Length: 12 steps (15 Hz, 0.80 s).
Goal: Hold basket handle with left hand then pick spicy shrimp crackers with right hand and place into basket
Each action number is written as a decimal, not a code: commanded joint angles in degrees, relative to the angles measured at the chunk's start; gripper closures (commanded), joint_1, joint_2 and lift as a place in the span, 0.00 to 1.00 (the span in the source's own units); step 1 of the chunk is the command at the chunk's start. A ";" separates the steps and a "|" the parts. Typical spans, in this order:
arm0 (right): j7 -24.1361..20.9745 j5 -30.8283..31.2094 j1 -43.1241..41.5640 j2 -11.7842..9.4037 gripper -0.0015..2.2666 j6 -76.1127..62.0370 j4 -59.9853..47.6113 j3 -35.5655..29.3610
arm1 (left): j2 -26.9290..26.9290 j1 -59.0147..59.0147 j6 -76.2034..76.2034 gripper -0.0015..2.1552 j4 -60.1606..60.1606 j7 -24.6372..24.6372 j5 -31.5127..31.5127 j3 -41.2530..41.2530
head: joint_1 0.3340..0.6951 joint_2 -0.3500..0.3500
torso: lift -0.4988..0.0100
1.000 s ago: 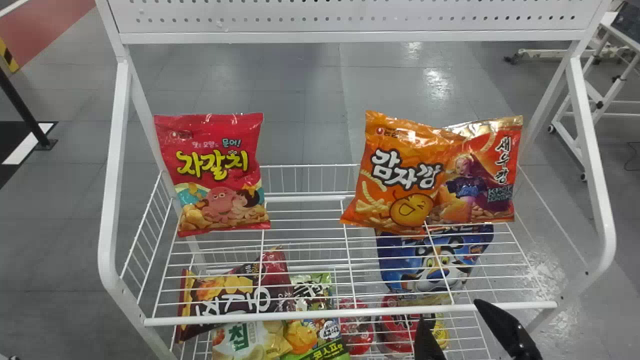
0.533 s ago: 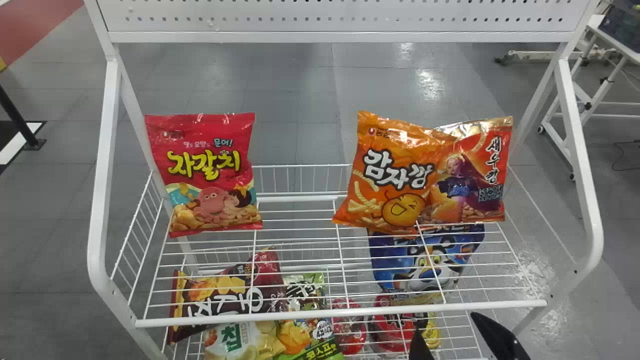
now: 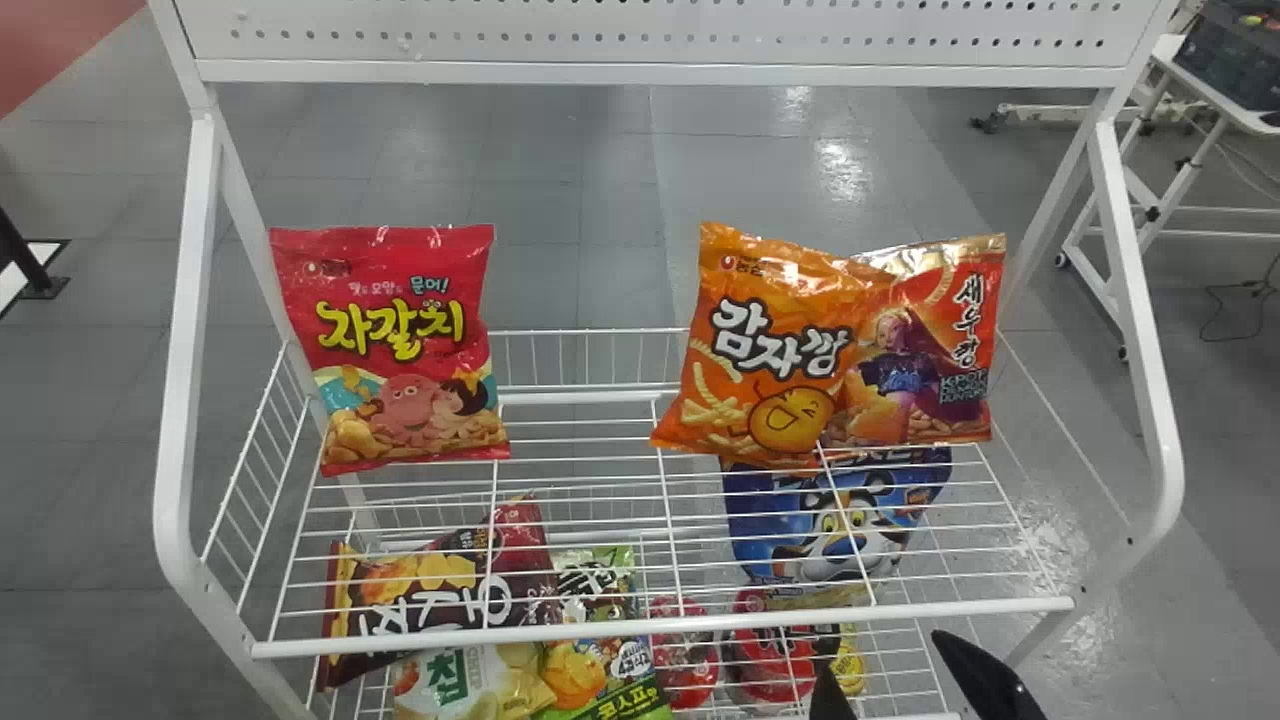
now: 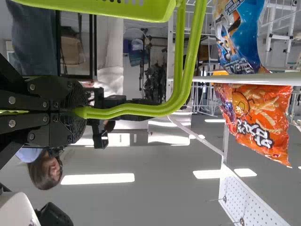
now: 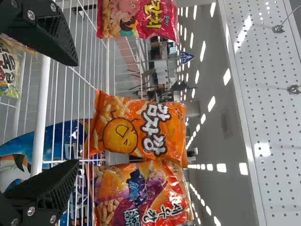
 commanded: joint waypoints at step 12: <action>0.00 0.00 -0.53 0.05 0.03 0.17 1.37 -0.13 | -0.27 -0.84 0.00 0.99 0.98 -0.74 -0.51 -0.15 | 1.00 0.41 | 0.96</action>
